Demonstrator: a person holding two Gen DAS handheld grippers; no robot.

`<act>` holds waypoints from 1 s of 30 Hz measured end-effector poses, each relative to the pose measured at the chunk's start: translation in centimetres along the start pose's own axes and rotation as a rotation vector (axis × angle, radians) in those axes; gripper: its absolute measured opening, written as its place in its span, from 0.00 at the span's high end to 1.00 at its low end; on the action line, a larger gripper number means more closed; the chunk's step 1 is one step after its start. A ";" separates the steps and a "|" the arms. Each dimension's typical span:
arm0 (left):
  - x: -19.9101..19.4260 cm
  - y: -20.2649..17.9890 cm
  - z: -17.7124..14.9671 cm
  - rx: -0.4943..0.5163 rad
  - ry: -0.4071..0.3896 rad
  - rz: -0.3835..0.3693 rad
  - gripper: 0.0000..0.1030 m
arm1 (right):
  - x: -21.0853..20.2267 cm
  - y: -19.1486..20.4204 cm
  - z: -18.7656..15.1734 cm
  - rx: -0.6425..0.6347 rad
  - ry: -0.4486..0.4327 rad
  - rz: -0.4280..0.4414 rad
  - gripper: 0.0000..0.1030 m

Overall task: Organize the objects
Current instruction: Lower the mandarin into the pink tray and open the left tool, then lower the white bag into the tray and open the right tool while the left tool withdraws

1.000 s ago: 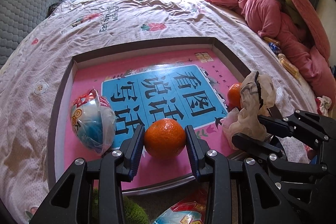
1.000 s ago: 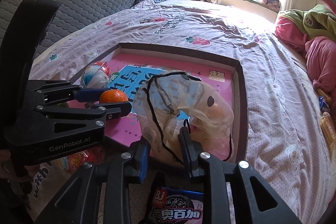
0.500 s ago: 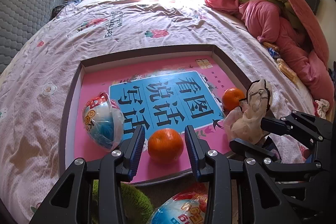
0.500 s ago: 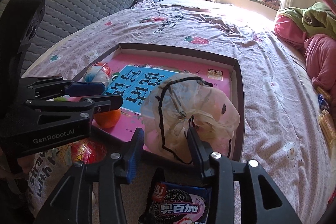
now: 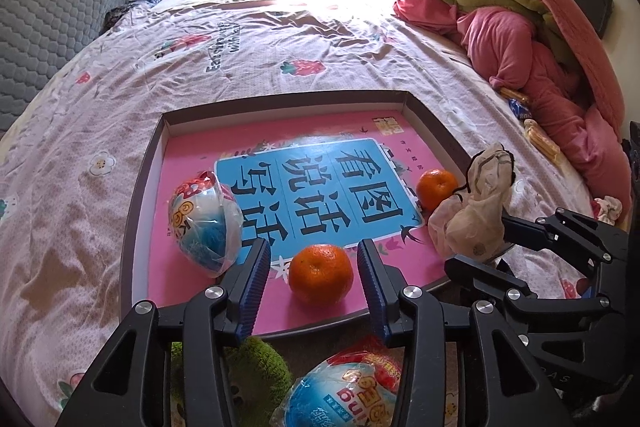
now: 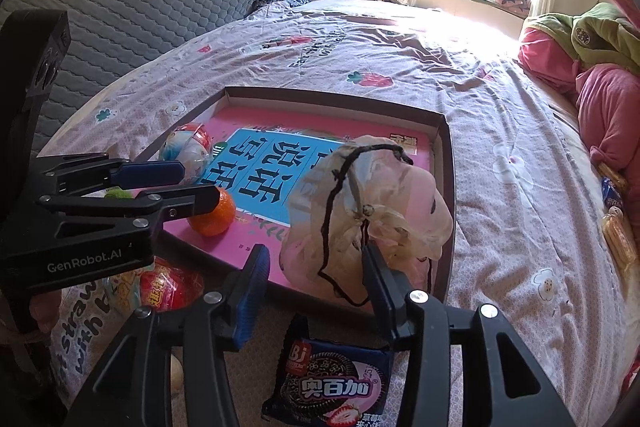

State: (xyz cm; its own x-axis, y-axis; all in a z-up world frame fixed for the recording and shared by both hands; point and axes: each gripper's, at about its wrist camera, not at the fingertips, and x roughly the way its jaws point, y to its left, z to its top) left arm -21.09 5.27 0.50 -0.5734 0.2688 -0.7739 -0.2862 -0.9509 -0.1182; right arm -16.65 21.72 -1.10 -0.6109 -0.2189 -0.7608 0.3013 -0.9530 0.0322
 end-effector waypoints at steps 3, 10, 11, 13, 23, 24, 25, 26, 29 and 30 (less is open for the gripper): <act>-0.5 0.1 0.0 -0.008 -0.010 -0.005 0.55 | -0.2 -0.3 0.0 0.006 -0.001 -0.001 0.54; -1.5 0.5 -0.1 -0.035 -0.027 -0.008 0.54 | -0.8 -1.0 0.0 0.014 -0.012 -0.016 0.54; -1.7 0.5 -0.1 -0.038 -0.032 -0.007 0.54 | -1.0 -1.1 0.0 0.018 -0.018 -0.020 0.54; -2.2 0.7 0.0 -0.045 -0.041 -0.009 0.54 | -1.3 -1.3 0.1 0.022 -0.024 -0.017 0.54; -4.9 1.5 0.0 -0.074 -0.097 0.004 0.52 | -2.9 -1.5 0.5 0.034 -0.073 -0.018 0.54; -5.2 1.7 0.0 -0.080 -0.104 0.007 0.50 | -3.1 -1.5 0.6 0.033 -0.081 -0.016 0.54; -5.6 1.8 0.0 -0.086 -0.110 0.006 0.50 | -3.3 -1.5 0.6 0.032 -0.088 -0.014 0.54; -5.8 2.0 0.0 -0.091 -0.113 0.007 0.50 | -3.5 -1.4 0.7 0.033 -0.095 -0.016 0.54; -6.6 2.5 -0.1 -0.105 -0.122 0.013 0.50 | -4.1 -1.3 0.9 0.035 -0.120 -0.007 0.54; -6.8 2.6 -0.1 -0.112 -0.125 0.015 0.50 | -4.3 -1.2 1.0 0.035 -0.128 -0.007 0.54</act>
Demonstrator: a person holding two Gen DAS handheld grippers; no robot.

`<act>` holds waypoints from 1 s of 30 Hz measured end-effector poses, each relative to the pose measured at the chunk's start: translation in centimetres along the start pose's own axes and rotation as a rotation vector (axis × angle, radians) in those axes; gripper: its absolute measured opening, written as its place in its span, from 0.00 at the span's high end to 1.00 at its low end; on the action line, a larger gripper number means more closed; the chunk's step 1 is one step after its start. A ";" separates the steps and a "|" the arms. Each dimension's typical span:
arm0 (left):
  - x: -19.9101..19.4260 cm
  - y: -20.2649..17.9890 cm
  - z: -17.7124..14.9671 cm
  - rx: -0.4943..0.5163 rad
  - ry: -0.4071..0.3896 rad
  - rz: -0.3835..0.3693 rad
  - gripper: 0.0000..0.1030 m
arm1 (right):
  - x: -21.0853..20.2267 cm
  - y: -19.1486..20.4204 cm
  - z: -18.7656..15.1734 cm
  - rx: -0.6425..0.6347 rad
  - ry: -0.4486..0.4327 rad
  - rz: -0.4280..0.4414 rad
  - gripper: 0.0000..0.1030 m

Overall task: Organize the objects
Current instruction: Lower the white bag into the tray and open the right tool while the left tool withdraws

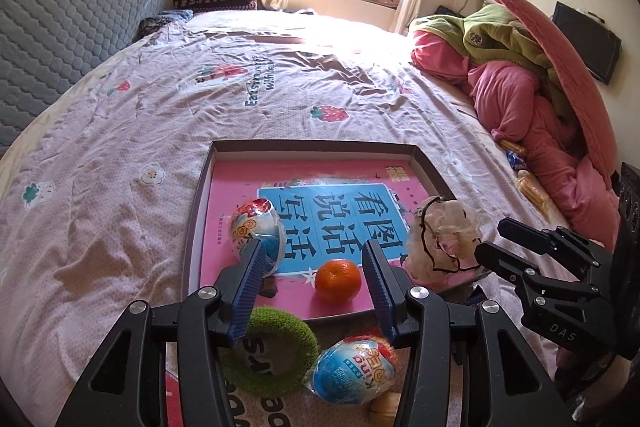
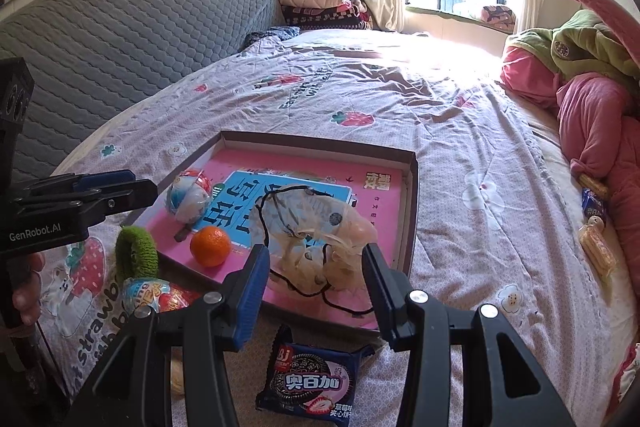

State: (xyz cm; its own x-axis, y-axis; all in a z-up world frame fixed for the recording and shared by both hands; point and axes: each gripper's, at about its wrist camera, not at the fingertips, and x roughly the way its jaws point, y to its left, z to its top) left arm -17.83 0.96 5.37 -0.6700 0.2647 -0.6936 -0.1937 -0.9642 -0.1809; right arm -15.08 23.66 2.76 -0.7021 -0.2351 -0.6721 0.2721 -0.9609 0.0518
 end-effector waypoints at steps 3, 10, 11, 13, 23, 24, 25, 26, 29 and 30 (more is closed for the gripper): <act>-0.7 0.3 -0.1 -0.013 -0.009 0.003 0.50 | -0.6 0.0 0.2 0.000 -0.024 0.007 0.54; -2.5 0.5 -0.1 -0.032 -0.033 0.014 0.50 | -2.5 0.3 0.8 0.011 -0.100 0.028 0.47; -2.7 0.5 -0.1 -0.036 -0.036 0.012 0.50 | -2.7 0.3 0.9 0.015 -0.110 0.032 0.47; -3.2 0.6 -0.3 -0.042 -0.041 0.016 0.49 | -3.1 0.3 1.0 0.018 -0.125 0.040 0.47; -4.8 0.1 -1.0 -0.037 -0.061 0.056 0.44 | -4.7 0.5 1.3 0.013 -0.169 0.059 0.42; -4.9 0.0 -1.0 -0.036 -0.061 0.060 0.44 | -4.8 0.5 1.3 0.011 -0.172 0.060 0.42; -5.1 0.0 -1.1 -0.038 -0.062 0.063 0.43 | -5.0 0.6 1.3 0.010 -0.175 0.062 0.42; -5.2 0.0 -1.2 -0.039 -0.062 0.062 0.43 | -5.1 0.6 1.3 0.009 -0.177 0.063 0.42; -5.8 -0.2 -1.3 -0.037 -0.067 0.069 0.43 | -5.4 0.7 1.3 0.007 -0.182 0.068 0.40; -6.0 -0.2 -1.3 -0.036 -0.069 0.071 0.43 | -5.6 0.7 1.3 0.008 -0.184 0.067 0.40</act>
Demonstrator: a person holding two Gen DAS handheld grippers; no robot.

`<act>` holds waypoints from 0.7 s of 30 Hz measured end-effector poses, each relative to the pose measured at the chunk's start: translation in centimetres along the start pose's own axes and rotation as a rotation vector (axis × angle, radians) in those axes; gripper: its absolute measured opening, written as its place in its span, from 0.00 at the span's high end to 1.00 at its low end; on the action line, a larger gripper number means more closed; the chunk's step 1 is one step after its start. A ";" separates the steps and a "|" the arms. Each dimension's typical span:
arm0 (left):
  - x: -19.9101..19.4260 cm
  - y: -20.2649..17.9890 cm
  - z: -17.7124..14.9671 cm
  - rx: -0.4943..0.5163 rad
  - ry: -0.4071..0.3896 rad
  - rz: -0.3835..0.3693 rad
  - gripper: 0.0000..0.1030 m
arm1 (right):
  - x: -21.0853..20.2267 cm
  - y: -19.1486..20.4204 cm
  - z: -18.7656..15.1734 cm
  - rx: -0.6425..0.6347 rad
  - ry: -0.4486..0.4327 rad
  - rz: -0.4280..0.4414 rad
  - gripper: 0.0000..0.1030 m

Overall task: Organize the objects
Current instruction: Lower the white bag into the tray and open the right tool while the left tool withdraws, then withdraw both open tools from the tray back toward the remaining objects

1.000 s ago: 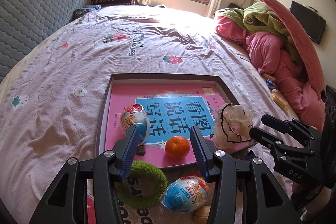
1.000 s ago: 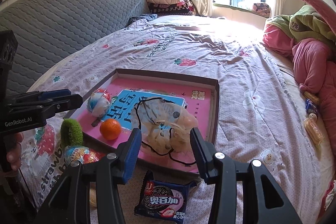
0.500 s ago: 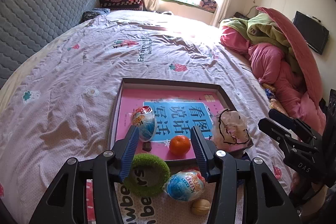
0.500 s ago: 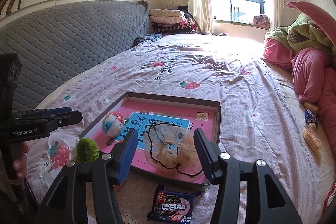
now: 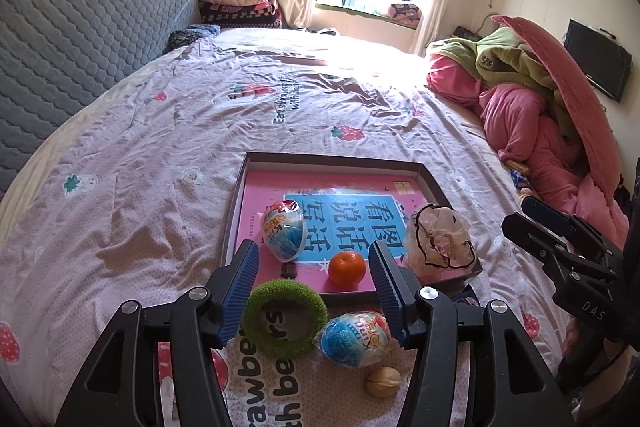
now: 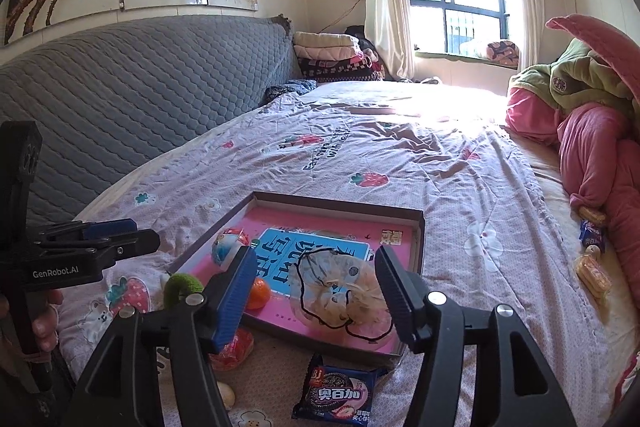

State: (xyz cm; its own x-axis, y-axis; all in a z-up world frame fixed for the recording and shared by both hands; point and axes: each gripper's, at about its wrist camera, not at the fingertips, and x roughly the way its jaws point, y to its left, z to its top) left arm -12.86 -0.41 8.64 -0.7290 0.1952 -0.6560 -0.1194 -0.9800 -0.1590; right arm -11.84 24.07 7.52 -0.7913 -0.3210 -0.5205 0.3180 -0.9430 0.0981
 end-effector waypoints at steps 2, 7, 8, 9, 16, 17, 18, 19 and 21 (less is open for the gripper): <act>-0.4 0.0 -0.1 -0.003 -0.004 0.002 0.43 | -0.2 0.1 0.0 -0.002 -0.003 0.007 0.40; -1.3 -0.2 -0.3 -0.004 -0.008 0.008 0.43 | -0.8 0.1 0.1 -0.007 -0.012 0.008 0.40; -1.5 -0.3 -0.3 -0.006 -0.009 0.006 0.43 | -0.9 0.1 0.1 -0.006 -0.012 0.007 0.40; -1.7 -0.2 -0.4 -0.006 -0.010 0.006 0.43 | -1.0 0.0 0.0 -0.004 -0.012 0.009 0.40; -2.8 -0.2 -0.9 -0.015 -0.015 0.020 0.43 | -1.7 0.0 -0.1 0.006 -0.018 0.014 0.40; -2.9 -0.2 -1.0 -0.015 -0.014 0.020 0.43 | -1.7 0.1 -0.1 0.005 -0.018 0.014 0.40; -3.0 -0.1 -1.2 -0.016 -0.013 0.019 0.43 | -1.8 0.1 -0.2 0.006 -0.021 0.012 0.40; -3.1 -0.2 -1.3 -0.015 -0.011 0.019 0.43 | -1.9 0.1 -0.2 0.005 -0.021 0.013 0.40; -3.2 -0.1 -1.5 -0.014 -0.014 0.024 0.43 | -2.0 0.2 -0.3 0.005 -0.020 0.014 0.40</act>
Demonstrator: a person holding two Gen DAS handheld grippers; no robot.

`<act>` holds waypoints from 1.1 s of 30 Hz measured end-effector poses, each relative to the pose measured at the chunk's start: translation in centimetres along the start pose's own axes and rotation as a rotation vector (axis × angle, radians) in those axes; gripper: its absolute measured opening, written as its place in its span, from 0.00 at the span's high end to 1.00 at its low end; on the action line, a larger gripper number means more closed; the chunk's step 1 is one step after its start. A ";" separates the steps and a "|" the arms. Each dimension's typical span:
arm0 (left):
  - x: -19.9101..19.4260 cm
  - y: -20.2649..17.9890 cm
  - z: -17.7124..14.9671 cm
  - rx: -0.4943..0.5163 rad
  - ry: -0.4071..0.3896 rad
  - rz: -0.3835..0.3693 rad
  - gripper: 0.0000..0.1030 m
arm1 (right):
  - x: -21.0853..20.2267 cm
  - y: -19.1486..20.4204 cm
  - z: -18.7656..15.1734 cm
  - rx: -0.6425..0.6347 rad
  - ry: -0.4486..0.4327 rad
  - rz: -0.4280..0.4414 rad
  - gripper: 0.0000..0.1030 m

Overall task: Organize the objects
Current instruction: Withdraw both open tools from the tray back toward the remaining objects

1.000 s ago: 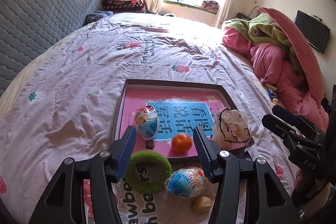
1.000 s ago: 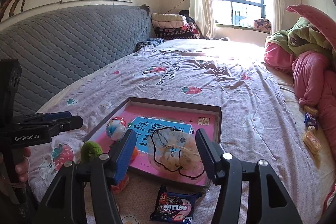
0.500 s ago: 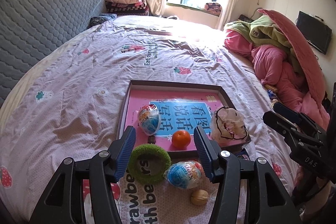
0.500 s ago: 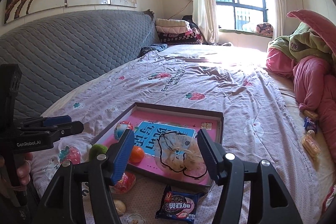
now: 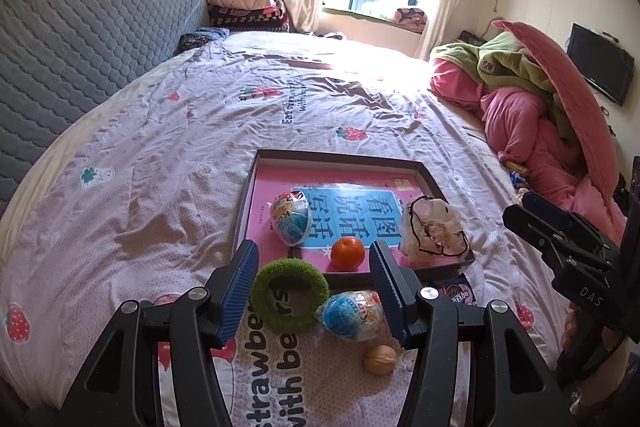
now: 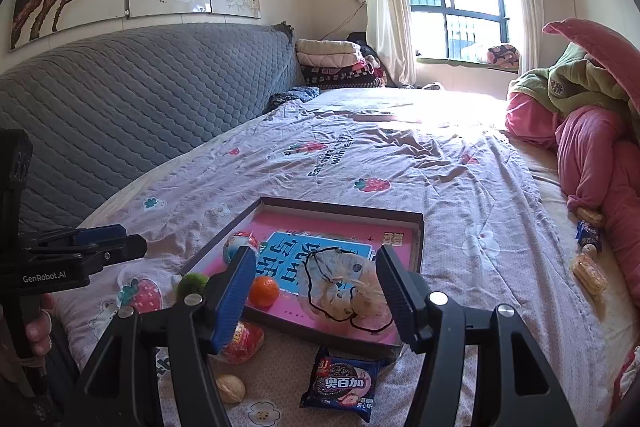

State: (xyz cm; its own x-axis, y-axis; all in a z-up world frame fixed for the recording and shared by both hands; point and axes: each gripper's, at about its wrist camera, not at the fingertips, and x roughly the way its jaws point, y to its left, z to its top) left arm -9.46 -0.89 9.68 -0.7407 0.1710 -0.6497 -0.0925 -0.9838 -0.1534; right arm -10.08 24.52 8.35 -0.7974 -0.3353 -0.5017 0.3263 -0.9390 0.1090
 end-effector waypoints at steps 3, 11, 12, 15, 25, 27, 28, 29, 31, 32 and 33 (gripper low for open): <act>-0.1 0.1 -0.3 0.000 0.007 0.003 0.43 | -0.3 0.1 -0.2 -0.003 -0.006 -0.002 0.40; 0.2 0.4 -1.4 0.004 0.033 0.013 0.43 | -0.8 -0.2 -0.7 0.006 -0.002 -0.004 0.40; 0.3 0.5 -1.5 0.007 0.038 0.014 0.43 | -0.8 -0.2 -0.8 0.009 -0.002 -0.005 0.40; 0.5 0.6 -1.9 0.013 0.048 0.019 0.42 | -0.9 0.0 -1.0 0.009 0.002 0.001 0.40; 1.0 1.0 -3.6 0.020 0.082 0.038 0.42 | -1.4 0.9 -1.7 -0.001 0.002 0.014 0.40; 1.1 1.3 -4.0 0.018 0.089 0.042 0.42 | -1.5 1.1 -1.9 -0.002 0.004 0.021 0.40; 1.0 1.4 -4.2 0.018 0.092 0.044 0.42 | -1.5 1.2 -2.0 -0.004 0.006 0.027 0.40; 1.0 1.5 -4.3 0.018 0.095 0.046 0.42 | -1.5 1.4 -2.1 -0.006 0.006 0.033 0.40; 0.9 1.8 -4.5 0.013 0.097 0.047 0.42 | -1.5 1.8 -2.3 -0.011 0.009 0.037 0.40; 0.8 1.8 -4.5 0.012 0.097 0.047 0.42 | -1.5 2.0 -2.4 -0.012 0.012 0.039 0.40; 0.8 1.8 -4.6 0.012 0.096 0.051 0.42 | -1.5 2.2 -2.5 -0.014 0.016 0.042 0.40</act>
State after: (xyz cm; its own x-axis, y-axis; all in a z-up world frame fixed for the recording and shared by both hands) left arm -7.13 -2.32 5.48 -0.6774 0.1247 -0.7250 -0.0648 -0.9918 -0.1101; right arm -6.89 23.16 7.18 -0.7748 -0.3728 -0.5106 0.3662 -0.9230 0.1182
